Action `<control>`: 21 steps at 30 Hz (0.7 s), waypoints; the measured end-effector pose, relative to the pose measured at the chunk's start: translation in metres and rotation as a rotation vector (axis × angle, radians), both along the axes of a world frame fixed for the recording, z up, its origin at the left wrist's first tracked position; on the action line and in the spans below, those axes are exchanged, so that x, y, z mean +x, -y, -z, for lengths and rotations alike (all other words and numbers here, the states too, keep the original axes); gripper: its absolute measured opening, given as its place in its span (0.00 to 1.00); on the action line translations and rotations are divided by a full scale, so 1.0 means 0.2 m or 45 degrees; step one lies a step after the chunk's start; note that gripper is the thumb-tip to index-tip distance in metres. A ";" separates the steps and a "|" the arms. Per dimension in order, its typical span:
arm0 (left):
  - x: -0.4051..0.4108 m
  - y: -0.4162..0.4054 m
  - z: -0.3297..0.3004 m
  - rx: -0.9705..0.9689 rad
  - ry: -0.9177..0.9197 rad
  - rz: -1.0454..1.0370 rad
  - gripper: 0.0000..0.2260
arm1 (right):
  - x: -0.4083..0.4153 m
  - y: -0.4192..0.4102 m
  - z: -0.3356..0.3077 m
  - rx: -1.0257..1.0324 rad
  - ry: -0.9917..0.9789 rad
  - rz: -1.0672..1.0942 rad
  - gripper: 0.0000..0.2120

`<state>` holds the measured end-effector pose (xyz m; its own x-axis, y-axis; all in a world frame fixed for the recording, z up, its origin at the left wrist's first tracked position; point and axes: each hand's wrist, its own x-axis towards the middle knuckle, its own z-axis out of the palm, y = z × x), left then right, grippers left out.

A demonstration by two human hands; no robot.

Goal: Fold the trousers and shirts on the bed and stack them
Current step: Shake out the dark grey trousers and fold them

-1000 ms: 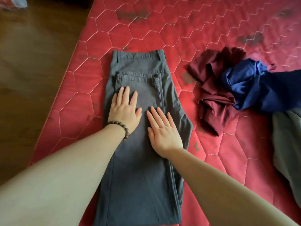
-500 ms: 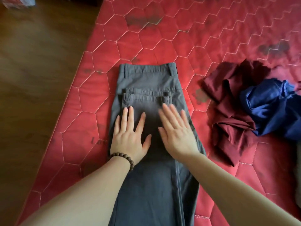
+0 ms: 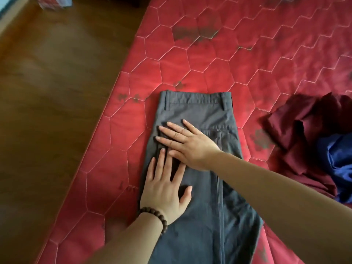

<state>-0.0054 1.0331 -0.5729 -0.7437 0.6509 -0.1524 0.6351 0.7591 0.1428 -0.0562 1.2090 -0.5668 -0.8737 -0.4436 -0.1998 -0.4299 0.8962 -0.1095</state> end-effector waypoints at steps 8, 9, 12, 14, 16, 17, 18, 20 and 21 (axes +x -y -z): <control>0.00 0.01 0.01 0.035 0.017 -0.011 0.34 | -0.19 -0.13 0.05 0.062 -0.059 0.175 0.30; 0.00 0.01 0.01 0.038 0.021 -0.010 0.34 | -0.20 -0.17 0.05 0.100 -0.072 0.233 0.32; -0.01 0.01 0.02 0.052 0.020 -0.008 0.35 | -0.24 -0.41 0.02 0.250 -0.047 0.530 0.36; 0.00 0.01 0.02 0.047 0.011 -0.001 0.35 | -0.23 -0.54 -0.01 0.368 -0.001 0.716 0.37; -0.01 0.02 0.02 0.040 0.008 0.010 0.36 | -0.21 -0.54 -0.04 0.357 -0.095 0.897 0.36; -0.01 0.01 0.02 0.037 0.014 0.014 0.37 | -0.19 -0.48 -0.06 0.276 -0.195 0.954 0.35; -0.01 0.01 0.03 0.036 0.014 0.015 0.37 | -0.15 -0.40 -0.07 0.154 -0.286 0.970 0.33; -0.01 0.01 0.04 0.034 0.006 0.007 0.38 | -0.03 -0.19 -0.06 -0.134 -0.333 0.825 0.30; 0.00 0.01 0.04 0.034 0.004 0.002 0.38 | 0.06 -0.09 -0.04 -0.194 -0.293 0.671 0.29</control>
<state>-0.0061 1.0313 -0.5807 -0.7422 0.6560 -0.1373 0.6358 0.7540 0.1652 -0.0445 1.2271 -0.5597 -0.9972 0.0533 0.0531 0.0410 0.9768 -0.2104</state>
